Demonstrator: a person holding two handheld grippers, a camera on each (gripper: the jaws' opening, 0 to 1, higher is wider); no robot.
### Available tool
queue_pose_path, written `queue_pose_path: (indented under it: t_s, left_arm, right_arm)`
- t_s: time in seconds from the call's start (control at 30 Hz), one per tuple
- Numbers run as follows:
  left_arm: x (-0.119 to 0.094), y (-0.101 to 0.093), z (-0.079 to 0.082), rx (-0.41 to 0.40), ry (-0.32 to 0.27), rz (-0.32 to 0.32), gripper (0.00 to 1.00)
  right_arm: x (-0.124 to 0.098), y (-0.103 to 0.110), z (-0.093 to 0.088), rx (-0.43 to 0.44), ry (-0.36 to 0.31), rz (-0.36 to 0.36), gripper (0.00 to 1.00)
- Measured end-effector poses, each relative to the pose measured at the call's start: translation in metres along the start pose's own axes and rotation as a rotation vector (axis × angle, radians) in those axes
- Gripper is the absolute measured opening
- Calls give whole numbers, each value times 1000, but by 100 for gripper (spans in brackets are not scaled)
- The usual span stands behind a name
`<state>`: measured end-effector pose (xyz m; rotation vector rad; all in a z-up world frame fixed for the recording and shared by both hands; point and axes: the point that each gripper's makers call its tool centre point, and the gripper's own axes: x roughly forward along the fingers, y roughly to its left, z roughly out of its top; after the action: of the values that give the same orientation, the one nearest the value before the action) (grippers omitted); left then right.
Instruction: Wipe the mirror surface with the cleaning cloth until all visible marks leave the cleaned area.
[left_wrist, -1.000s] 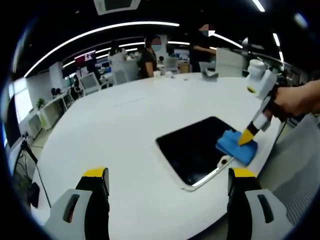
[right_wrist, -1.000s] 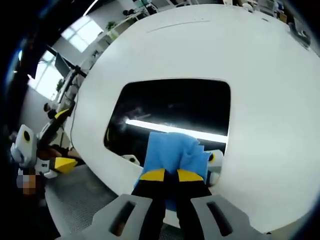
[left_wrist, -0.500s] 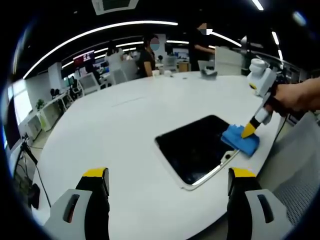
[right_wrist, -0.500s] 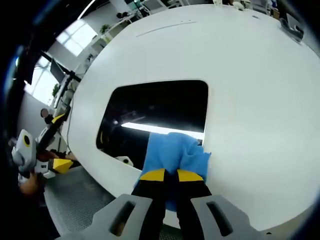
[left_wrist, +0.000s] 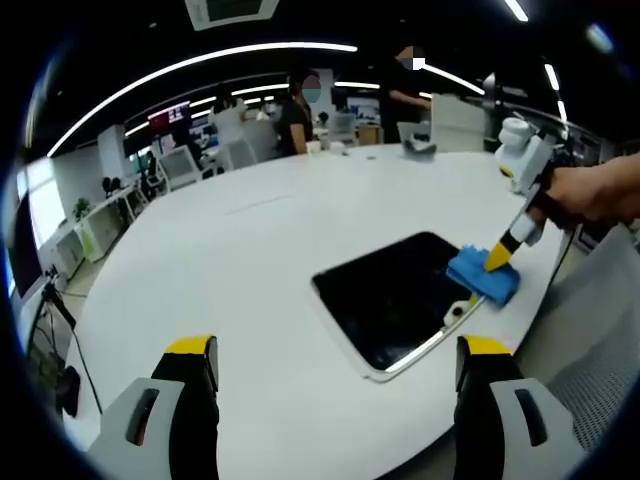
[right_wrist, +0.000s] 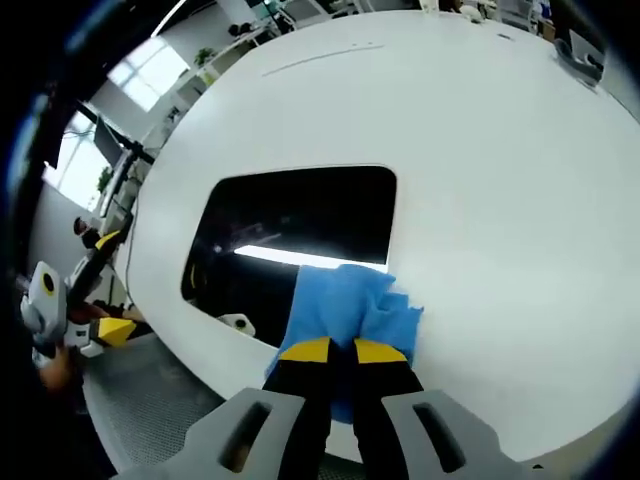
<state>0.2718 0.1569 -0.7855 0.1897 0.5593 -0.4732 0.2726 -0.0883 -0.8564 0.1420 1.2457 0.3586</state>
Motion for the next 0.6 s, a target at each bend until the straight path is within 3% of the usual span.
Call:
queue_pose_path:
  t_s: [0.3,0.6]
  left_arm:
    - [0,1,0,-2,-4,2,99]
    - [0,2,0,-3,-1,7,99]
  right_arm:
    - [5,-2,9,-14,7,-17,1]
    - [11,-5,38,-36,1,-48,1]
